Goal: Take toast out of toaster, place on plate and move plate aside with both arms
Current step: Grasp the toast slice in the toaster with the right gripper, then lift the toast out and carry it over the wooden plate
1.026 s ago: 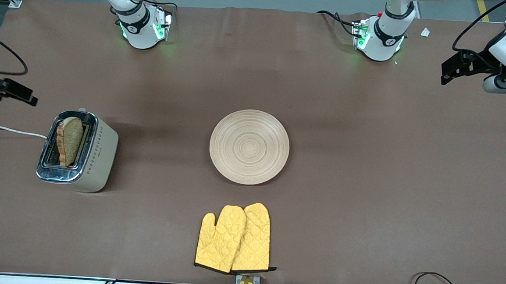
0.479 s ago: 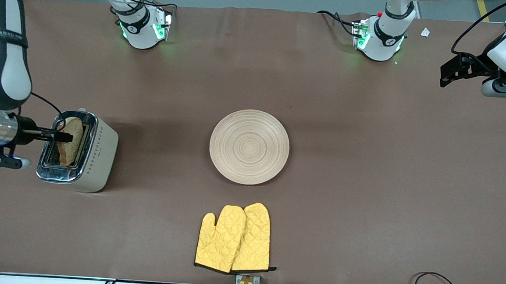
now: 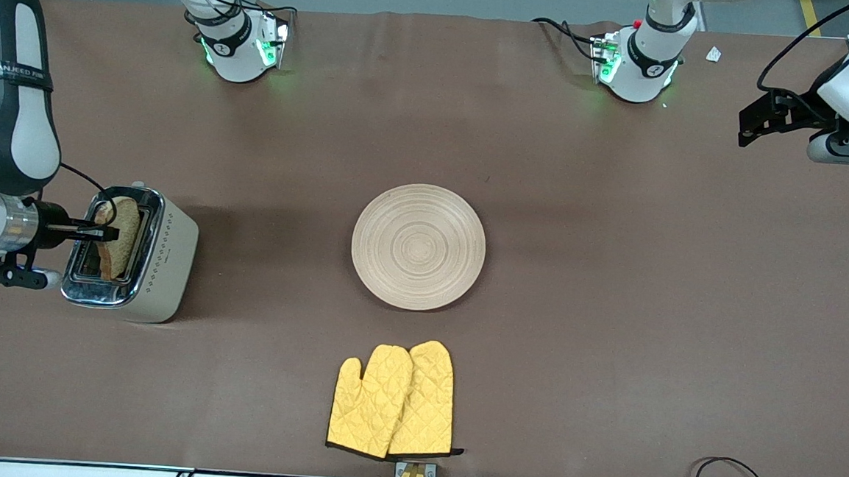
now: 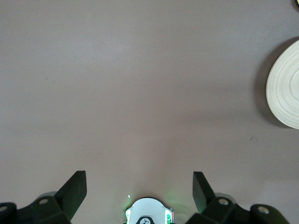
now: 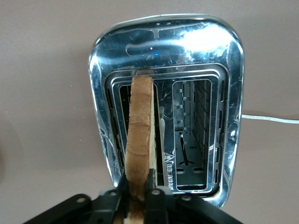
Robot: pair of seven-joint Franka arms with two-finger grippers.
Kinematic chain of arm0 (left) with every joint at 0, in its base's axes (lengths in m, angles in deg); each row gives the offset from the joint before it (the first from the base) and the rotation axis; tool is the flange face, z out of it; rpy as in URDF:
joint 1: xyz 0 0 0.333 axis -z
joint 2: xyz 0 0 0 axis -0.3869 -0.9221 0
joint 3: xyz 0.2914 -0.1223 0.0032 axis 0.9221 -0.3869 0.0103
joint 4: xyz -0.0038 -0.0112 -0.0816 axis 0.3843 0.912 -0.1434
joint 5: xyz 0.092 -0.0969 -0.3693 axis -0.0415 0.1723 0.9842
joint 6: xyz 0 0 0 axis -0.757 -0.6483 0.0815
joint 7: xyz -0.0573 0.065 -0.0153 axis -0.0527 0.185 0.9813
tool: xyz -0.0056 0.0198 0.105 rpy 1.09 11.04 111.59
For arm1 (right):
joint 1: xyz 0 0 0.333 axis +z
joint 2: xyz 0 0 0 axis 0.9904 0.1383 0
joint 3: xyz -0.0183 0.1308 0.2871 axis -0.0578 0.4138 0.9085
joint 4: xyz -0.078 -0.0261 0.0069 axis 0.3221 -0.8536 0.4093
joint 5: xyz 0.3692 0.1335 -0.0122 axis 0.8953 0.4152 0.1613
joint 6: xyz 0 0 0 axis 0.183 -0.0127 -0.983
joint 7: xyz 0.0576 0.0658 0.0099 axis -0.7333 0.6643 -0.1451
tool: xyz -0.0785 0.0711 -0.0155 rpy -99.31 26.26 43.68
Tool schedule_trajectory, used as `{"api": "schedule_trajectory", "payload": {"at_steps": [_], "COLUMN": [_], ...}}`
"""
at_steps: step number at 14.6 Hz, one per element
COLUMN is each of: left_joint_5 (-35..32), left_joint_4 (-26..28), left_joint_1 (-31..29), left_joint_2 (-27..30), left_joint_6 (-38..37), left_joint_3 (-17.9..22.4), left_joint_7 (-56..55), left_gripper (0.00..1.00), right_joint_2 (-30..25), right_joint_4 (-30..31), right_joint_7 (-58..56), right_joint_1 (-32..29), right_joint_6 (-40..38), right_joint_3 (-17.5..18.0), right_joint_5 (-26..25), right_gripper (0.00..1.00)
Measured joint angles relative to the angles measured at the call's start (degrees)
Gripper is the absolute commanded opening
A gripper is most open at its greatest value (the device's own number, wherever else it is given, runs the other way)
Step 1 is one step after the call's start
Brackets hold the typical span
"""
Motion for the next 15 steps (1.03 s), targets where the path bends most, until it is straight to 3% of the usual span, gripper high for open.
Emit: {"api": "schedule_trajectory", "payload": {"at_steps": [7,12,15], "left_joint_5": [0.00,0.00,0.00], "left_joint_4": [-0.05,-0.13,-0.17], "left_joint_1": [0.00,-0.03,-0.05], "left_joint_2": [-0.02,-0.02,-0.02], "left_joint_6": [0.00,0.00,0.00], "left_joint_3": [0.01,0.03,0.04], "left_joint_7": [0.00,0.00,0.00], "left_gripper": [1.00,1.00,1.00], "right_joint_2": [-3.87,-4.50,-1.91], "right_joint_4": [-4.15,-5.18,-4.77], "right_joint_7": [-0.32,5.34,13.78], "right_joint_1": [4.96,17.12,24.19], "right_joint_6": [-2.82,-3.80,2.12], "right_joint_3": [1.14,1.52,1.52], "right_joint_5": [-0.87,0.26,5.31], "right_gripper": [0.04,0.04,0.04]}}
